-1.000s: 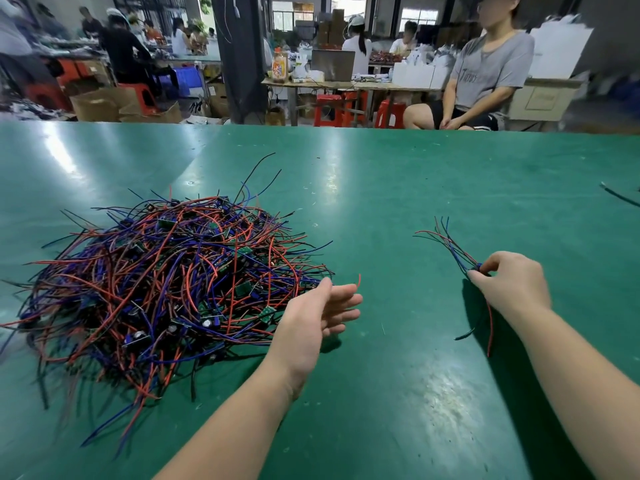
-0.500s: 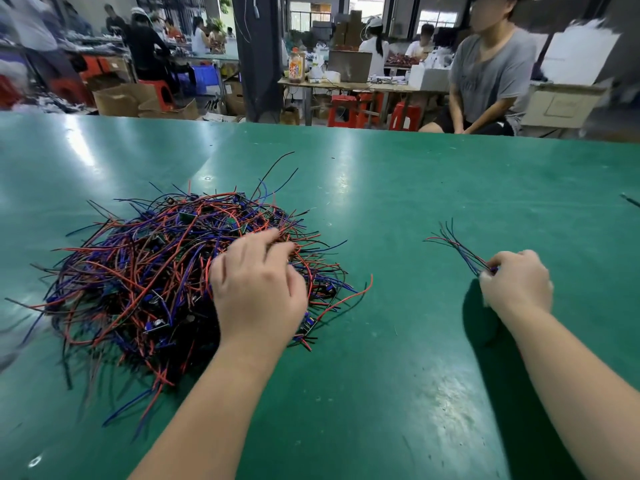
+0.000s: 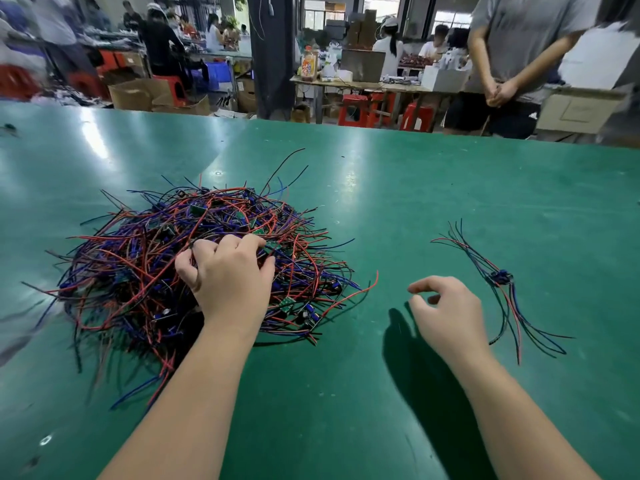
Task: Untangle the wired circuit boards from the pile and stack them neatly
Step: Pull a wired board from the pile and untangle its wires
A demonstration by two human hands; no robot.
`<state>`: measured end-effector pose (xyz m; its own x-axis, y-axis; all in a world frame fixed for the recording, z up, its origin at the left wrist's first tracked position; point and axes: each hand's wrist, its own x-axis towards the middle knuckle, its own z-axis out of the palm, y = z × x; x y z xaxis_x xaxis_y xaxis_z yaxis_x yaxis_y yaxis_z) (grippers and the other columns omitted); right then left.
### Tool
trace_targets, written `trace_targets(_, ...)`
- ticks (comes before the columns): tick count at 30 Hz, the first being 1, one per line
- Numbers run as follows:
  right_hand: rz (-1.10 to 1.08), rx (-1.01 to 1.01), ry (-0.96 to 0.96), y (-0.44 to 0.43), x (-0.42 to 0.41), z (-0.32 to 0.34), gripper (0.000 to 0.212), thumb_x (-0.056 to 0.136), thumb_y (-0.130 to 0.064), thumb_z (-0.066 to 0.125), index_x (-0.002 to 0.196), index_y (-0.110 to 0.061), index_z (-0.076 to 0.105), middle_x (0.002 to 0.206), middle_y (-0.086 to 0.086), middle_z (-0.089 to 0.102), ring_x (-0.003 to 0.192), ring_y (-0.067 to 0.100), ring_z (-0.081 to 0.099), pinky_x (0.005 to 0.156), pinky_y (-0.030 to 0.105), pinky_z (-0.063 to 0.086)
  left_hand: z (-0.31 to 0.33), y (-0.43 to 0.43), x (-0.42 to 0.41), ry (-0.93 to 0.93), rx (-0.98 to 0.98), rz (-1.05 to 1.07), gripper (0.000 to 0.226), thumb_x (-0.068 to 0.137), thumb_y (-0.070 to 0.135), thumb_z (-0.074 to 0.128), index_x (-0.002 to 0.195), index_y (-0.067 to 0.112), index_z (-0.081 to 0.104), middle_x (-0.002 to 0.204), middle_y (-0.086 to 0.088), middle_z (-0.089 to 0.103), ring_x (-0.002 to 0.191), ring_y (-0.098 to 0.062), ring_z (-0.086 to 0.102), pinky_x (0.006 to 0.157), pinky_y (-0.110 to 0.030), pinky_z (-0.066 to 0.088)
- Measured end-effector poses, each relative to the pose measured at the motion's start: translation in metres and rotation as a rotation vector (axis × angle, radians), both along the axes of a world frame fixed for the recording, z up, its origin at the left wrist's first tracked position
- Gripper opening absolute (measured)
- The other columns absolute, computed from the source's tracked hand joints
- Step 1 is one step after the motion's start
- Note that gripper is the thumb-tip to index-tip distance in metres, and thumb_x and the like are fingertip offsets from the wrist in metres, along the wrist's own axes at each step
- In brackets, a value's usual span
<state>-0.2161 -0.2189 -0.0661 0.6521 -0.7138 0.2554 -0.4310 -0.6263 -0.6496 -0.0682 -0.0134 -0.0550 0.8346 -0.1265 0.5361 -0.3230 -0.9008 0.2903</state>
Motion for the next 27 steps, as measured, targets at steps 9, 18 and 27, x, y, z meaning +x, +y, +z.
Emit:
trace_targets(9, 0.013, 0.097, -0.031, 0.004, -0.007, -0.002, 0.016, 0.082, -0.01, 0.061, 0.083, -0.022, 0.069, 0.088, -0.006, 0.066, 0.08, 0.01, 0.059, 0.064, 0.02, 0.037, 0.002, 0.0, -0.009, -0.192, -0.137, -0.058, 0.014, 0.085, 0.036, 0.066, 0.083, 0.025, 0.073, 0.107, 0.005, 0.064, 0.108, -0.03, 0.047, 0.103, -0.049, 0.017)
trace_targets(18, 0.404, 0.54, -0.259, 0.033, -0.011, 0.023, 0.03, 0.083, 0.005, 0.061, 0.078, -0.021, 0.075, 0.071, 0.002, 0.073, 0.056, 0.008, 0.06, 0.056, 0.015, 0.045, 0.017, -0.018, -0.047, -0.563, -0.343, -0.335, 0.017, 0.093, 0.033, 0.056, 0.088, 0.022, 0.068, 0.078, 0.011, 0.065, 0.086, -0.015, 0.055, 0.094, -0.04, 0.026)
trace_targets(27, 0.657, 1.121, -0.64, 0.039, -0.012, 0.033, 0.04, 0.065, -0.018, 0.073, 0.105, -0.02, 0.075, 0.084, 0.003, 0.07, 0.067, 0.013, 0.063, 0.06, 0.017, 0.048, 0.011, -0.037, -0.089, -0.063, -0.681, -0.931, 0.004, 0.094, 0.021, 0.054, 0.095, 0.02, 0.057, 0.081, 0.007, 0.07, 0.06, -0.004, 0.062, 0.057, -0.022, 0.049)
